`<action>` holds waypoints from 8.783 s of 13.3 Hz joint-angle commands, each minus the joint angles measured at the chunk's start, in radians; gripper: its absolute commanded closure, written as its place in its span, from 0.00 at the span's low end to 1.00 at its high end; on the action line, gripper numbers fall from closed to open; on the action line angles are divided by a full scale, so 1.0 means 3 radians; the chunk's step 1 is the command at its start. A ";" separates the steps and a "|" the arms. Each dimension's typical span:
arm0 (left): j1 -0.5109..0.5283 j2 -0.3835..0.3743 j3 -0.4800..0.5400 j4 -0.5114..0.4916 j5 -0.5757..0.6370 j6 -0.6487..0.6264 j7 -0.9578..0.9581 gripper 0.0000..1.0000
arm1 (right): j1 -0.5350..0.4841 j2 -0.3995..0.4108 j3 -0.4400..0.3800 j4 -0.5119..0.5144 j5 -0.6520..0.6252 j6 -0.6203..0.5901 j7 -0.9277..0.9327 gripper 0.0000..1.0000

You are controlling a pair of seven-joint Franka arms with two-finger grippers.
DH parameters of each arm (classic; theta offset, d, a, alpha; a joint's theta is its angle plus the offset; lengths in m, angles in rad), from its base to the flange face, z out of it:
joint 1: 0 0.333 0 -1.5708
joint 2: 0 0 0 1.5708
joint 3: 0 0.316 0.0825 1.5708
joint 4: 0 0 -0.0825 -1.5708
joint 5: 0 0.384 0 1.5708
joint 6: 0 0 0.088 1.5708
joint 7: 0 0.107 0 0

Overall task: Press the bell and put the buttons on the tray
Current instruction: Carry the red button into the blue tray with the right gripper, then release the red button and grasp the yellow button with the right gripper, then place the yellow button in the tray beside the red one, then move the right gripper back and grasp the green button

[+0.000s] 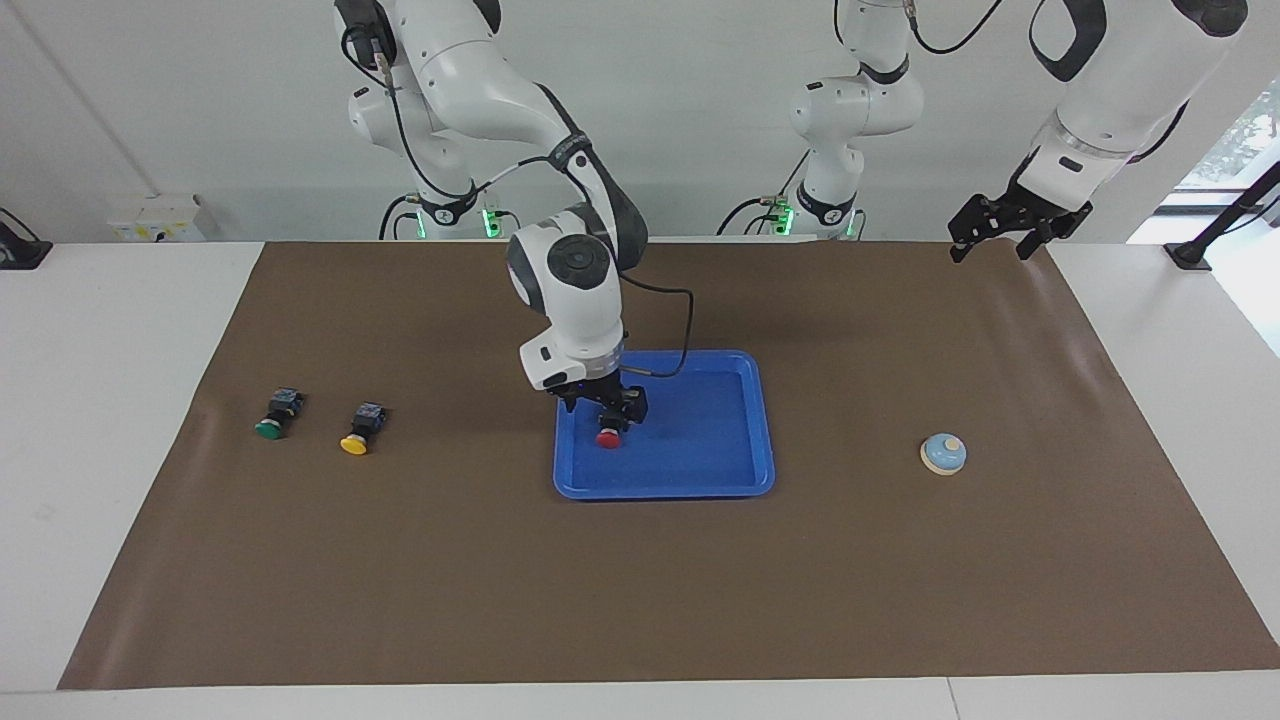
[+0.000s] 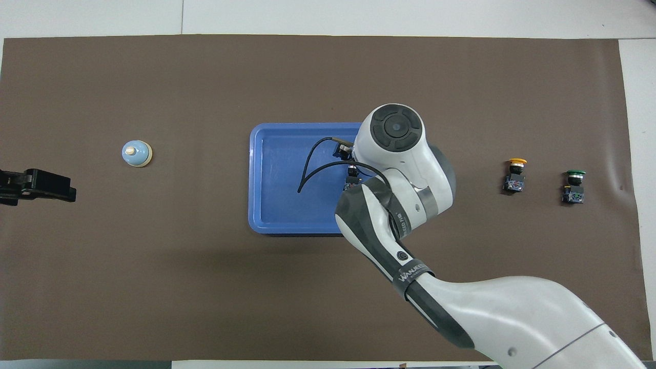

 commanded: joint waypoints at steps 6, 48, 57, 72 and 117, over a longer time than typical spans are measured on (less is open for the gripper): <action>0.0009 -0.0002 0.0003 0.0023 -0.0013 -0.0045 0.0003 0.00 | -0.1085 -0.0542 -0.0006 -0.0075 -0.0020 -0.0730 -0.1370 0.00; 0.0009 -0.0002 0.0003 0.0023 -0.0013 -0.0045 0.0003 0.00 | 0.0115 0.0137 0.0035 0.0584 0.0037 -0.0659 -0.0474 1.00; 0.0009 -0.0002 0.0003 0.0023 -0.0013 -0.0045 0.0003 0.00 | 0.0514 0.0531 0.0035 0.0600 0.0108 -0.0026 -0.0283 1.00; 0.0009 -0.0002 0.0003 0.0023 -0.0013 -0.0040 0.0003 0.00 | 0.0652 0.0721 0.0025 0.0595 0.0108 0.0175 -0.0007 0.00; 0.0009 -0.0002 0.0003 0.0023 -0.0013 -0.0045 0.0003 0.00 | -0.2723 -0.0824 0.0035 -0.1845 -0.0163 0.1192 -0.3551 1.00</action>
